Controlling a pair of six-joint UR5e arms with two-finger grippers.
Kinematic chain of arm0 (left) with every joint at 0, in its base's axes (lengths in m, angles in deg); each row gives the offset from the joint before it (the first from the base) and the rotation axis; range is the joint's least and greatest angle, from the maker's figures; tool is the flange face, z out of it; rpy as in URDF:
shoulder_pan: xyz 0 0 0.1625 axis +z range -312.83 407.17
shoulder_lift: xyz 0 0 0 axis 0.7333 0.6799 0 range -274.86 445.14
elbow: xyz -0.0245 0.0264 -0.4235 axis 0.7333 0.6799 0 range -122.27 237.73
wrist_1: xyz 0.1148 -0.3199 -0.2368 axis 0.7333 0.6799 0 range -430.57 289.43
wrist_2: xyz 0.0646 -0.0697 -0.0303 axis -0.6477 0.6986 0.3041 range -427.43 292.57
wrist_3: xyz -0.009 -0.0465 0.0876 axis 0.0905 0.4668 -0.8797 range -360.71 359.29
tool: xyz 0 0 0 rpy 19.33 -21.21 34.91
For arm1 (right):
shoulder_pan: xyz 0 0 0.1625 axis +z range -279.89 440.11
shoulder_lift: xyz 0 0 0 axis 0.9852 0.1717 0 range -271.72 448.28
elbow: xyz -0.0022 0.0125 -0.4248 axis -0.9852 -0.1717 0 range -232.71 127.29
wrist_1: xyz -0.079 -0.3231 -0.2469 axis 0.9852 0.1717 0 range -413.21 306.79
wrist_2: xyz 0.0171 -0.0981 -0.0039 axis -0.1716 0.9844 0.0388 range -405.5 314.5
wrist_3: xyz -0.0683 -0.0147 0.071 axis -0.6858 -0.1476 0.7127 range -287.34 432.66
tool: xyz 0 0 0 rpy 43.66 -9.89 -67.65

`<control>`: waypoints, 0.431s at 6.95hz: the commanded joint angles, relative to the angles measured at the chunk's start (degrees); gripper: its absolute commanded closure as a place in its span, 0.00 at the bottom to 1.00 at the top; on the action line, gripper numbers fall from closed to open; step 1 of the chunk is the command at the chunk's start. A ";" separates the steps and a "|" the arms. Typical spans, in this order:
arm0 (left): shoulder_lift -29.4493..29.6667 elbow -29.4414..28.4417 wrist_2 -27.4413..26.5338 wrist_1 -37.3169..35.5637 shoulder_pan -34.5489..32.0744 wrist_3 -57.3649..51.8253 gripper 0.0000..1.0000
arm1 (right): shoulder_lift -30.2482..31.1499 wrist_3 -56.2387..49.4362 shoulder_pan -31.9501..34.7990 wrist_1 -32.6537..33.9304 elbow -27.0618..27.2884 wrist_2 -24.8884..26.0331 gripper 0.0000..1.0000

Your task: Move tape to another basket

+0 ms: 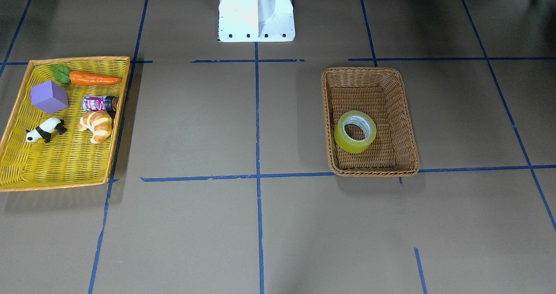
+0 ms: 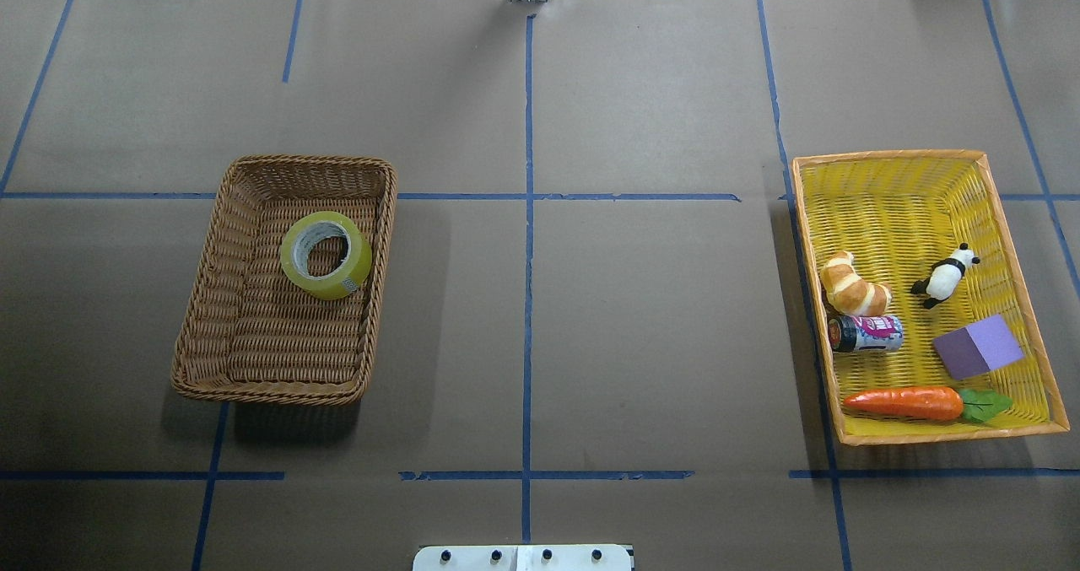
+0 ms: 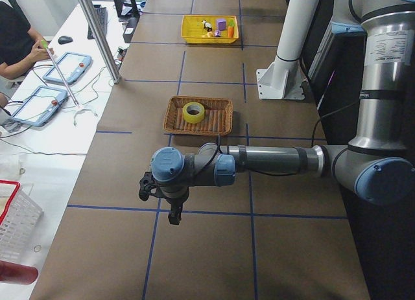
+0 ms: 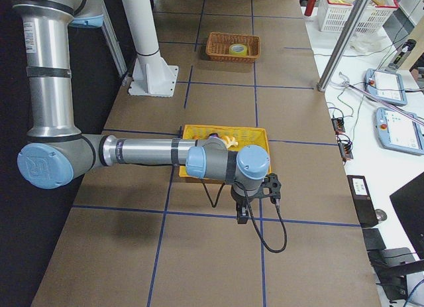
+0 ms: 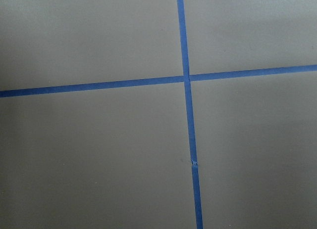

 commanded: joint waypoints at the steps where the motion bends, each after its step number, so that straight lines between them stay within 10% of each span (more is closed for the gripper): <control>1: 0.00 0.00 0.00 0.00 0.00 0.00 0.00 | 0.22 -0.07 0.21 0.00 -0.06 0.00 0.00; 3: 0.00 0.00 0.00 0.00 0.00 0.00 0.00 | 0.05 0.02 0.47 0.00 -0.15 0.00 0.00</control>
